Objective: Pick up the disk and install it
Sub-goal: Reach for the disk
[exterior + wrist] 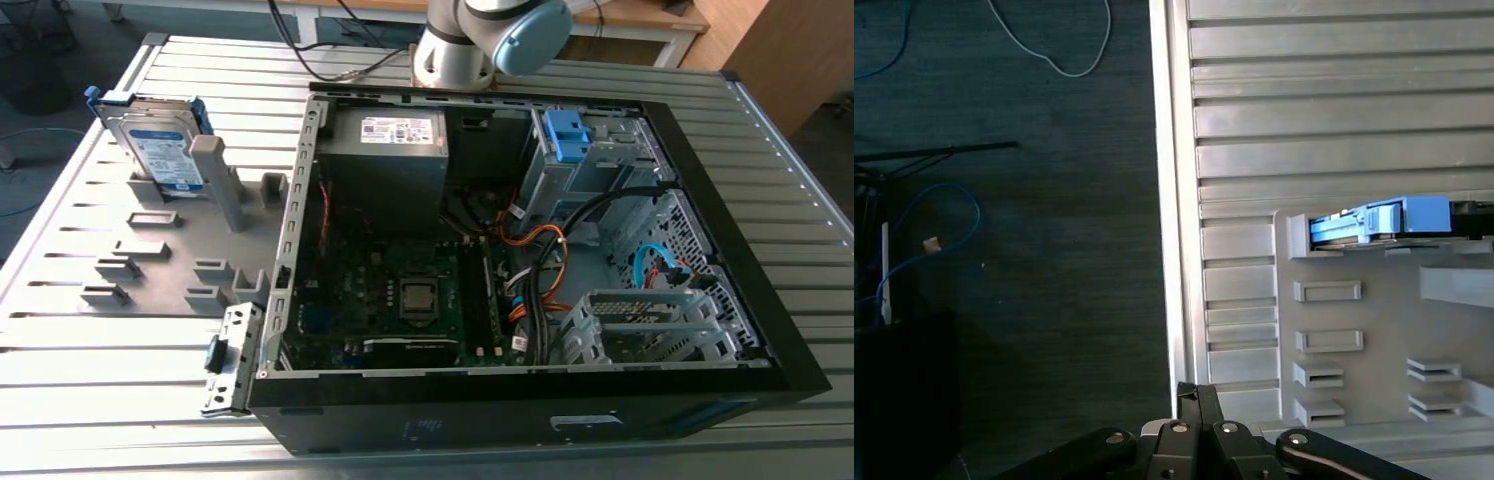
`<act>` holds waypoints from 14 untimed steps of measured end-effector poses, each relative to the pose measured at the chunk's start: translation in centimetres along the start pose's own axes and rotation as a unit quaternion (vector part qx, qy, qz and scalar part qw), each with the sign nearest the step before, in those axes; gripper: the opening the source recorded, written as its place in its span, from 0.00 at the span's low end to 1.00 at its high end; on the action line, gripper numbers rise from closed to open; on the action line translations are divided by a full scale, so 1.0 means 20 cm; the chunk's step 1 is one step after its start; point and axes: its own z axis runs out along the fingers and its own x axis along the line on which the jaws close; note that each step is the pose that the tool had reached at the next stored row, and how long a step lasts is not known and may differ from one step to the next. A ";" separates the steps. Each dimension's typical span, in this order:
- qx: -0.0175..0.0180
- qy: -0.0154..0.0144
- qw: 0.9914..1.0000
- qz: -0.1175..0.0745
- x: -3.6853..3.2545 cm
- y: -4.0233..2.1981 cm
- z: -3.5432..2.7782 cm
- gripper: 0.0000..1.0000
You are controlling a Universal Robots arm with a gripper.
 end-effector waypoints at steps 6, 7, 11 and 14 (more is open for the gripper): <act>0.000 0.000 1.000 0.000 0.022 -0.002 0.000 0.11; 0.000 0.000 1.000 0.000 0.026 -0.002 0.000 0.11; 0.000 0.000 1.000 0.000 0.043 -0.003 -0.001 0.11; 0.000 0.000 1.000 0.000 0.057 -0.004 -0.001 0.11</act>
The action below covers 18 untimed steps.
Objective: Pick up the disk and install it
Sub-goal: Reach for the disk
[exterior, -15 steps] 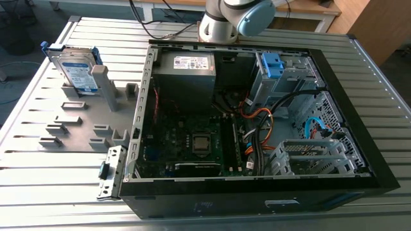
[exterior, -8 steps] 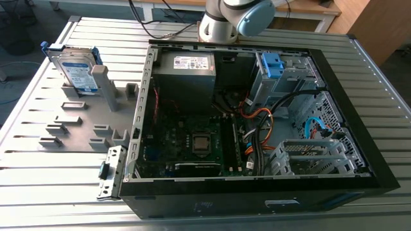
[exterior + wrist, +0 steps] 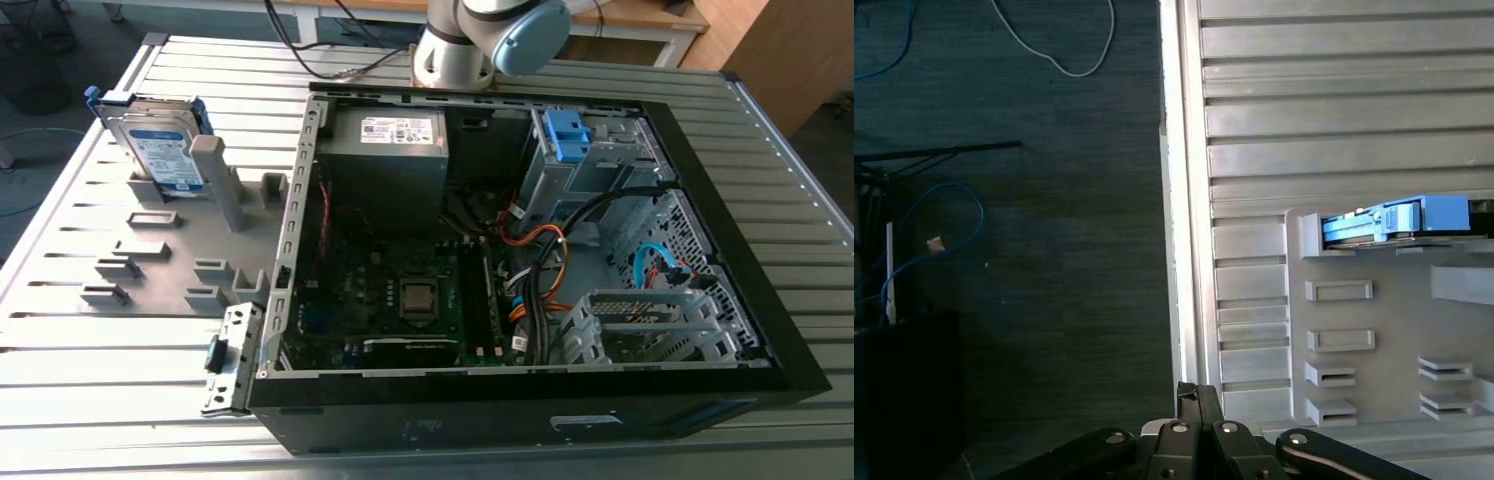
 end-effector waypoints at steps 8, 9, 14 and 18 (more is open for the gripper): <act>0.000 0.000 1.000 0.000 0.029 -0.002 -0.001 0.11; 0.000 0.000 1.000 0.000 0.033 -0.003 -0.001 0.11; 0.000 0.000 1.000 0.000 0.053 -0.004 -0.002 0.11; 0.000 0.000 1.000 0.000 0.066 -0.005 -0.002 0.11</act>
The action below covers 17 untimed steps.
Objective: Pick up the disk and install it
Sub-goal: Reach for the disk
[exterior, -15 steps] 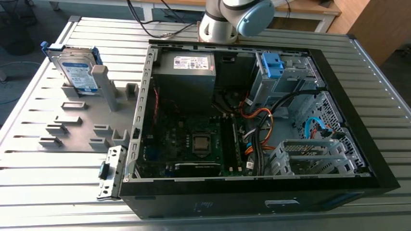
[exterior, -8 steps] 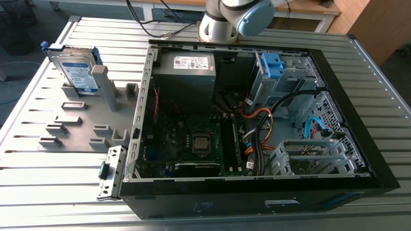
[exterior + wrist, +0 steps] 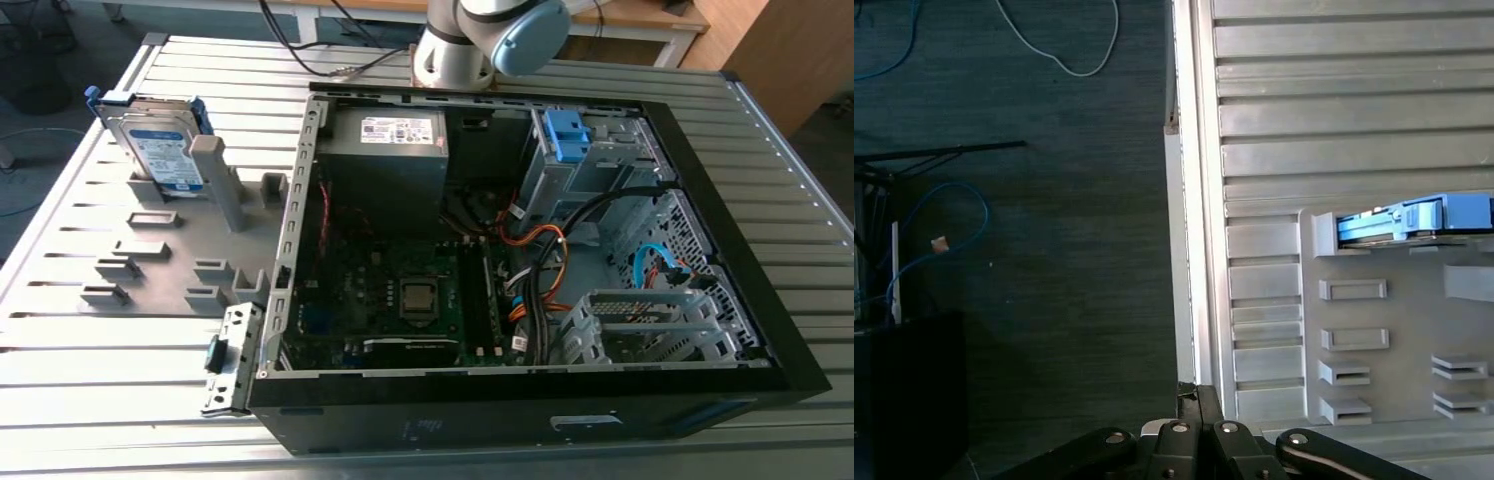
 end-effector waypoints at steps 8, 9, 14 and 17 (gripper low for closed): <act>0.000 0.000 1.000 0.000 0.025 -0.002 -0.001 0.11; 0.000 0.000 1.000 0.000 0.029 -0.002 -0.001 0.11; 0.000 0.000 1.000 0.000 0.042 -0.003 -0.001 0.11; 0.000 0.000 1.000 0.000 0.051 -0.004 -0.002 0.11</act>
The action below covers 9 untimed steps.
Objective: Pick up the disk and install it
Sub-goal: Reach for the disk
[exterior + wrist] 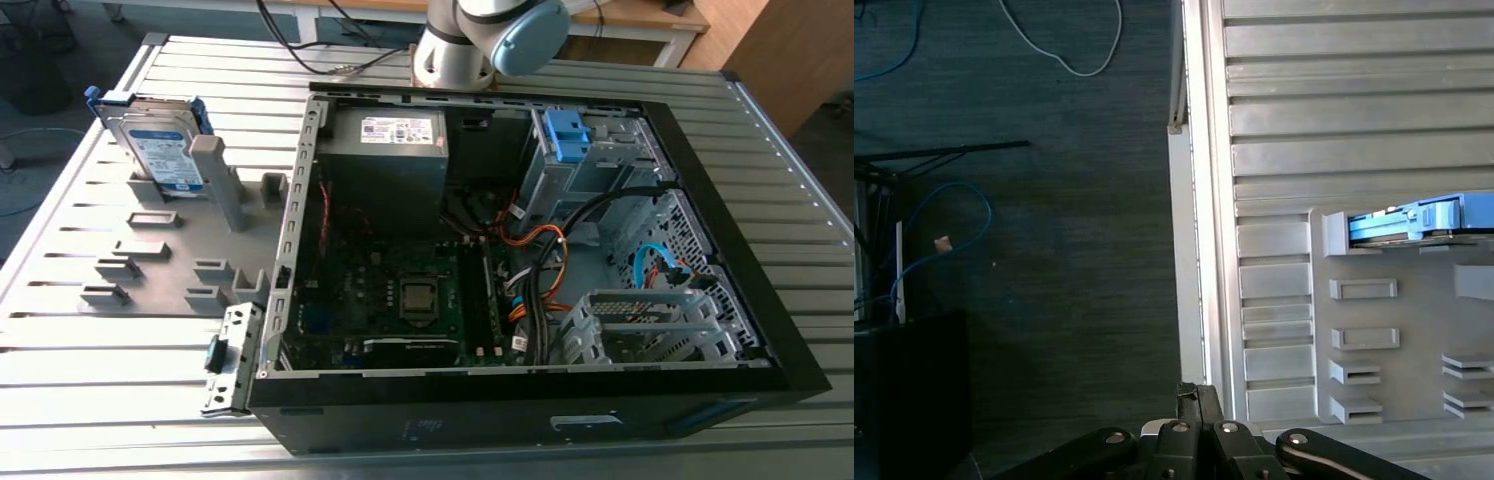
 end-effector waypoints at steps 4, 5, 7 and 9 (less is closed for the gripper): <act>0.000 0.000 1.000 0.000 0.013 -0.001 0.000 0.11; 0.000 0.000 1.000 0.000 0.017 -0.001 0.000 0.11; 0.000 0.000 1.000 0.000 0.034 -0.003 -0.001 0.11; 0.000 0.000 1.000 0.000 0.044 -0.003 -0.001 0.11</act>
